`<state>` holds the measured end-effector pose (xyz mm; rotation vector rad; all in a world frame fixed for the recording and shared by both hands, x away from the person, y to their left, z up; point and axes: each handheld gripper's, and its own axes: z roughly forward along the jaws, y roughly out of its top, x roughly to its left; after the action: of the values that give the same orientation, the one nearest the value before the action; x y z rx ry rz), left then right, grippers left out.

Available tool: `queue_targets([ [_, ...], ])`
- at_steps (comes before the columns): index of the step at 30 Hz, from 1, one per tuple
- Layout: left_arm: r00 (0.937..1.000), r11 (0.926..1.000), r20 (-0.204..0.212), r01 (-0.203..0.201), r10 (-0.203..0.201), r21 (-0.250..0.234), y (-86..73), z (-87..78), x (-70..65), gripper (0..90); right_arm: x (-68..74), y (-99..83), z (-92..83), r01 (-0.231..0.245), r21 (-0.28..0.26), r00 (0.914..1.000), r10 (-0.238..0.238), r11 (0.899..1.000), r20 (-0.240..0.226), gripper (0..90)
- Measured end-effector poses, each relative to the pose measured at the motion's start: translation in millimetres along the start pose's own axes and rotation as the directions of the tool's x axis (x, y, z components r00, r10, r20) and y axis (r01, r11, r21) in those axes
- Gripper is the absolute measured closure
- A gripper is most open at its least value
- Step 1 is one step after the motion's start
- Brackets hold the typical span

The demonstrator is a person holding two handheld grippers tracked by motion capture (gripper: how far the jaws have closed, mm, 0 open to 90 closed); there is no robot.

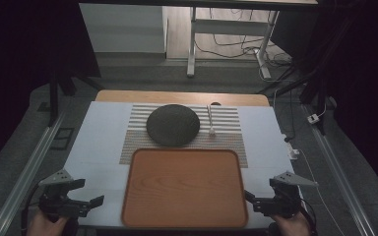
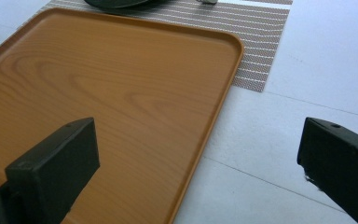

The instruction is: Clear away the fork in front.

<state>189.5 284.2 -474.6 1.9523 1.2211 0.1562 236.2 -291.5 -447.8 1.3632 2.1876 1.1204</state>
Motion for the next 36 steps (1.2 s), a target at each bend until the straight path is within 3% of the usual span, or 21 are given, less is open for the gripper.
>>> queue_targets([
  [7,0.9999,1.0000,-0.012,0.002,-0.002,0.001,-0.9,-1.6,2.4,0.0,2.1,0.5,1.9,0.020,0.021,0.9998,-0.020,1.000,0.000,0.0],
  [13,1.0000,0.9998,-0.008,-0.005,0.005,0.018,0.4,1.0,1.3,0.0,-0.7,0.0,1.6,-0.004,0.027,0.9998,0.005,1.000,-0.022,0.0],
  [25,0.9999,0.9994,0.003,-0.014,0.014,0.030,1.6,2.6,1.6,0.0,-1.2,0.3,2.6,-0.009,0.045,0.9998,0.010,0.999,-0.018,0.0],
  [31,0.9999,0.9995,0.006,-0.013,0.012,0.030,1.5,2.6,1.8,0.0,2.7,1.1,2.5,0.019,0.039,0.9998,-0.019,0.999,0.001,0.0],
  [36,0.9999,0.9994,0.007,-0.015,0.015,0.033,1.7,2.9,1.6,0.0,6.0,3.0,4.0,0.028,0.041,0.9993,-0.027,0.999,-0.024,0.0],
])
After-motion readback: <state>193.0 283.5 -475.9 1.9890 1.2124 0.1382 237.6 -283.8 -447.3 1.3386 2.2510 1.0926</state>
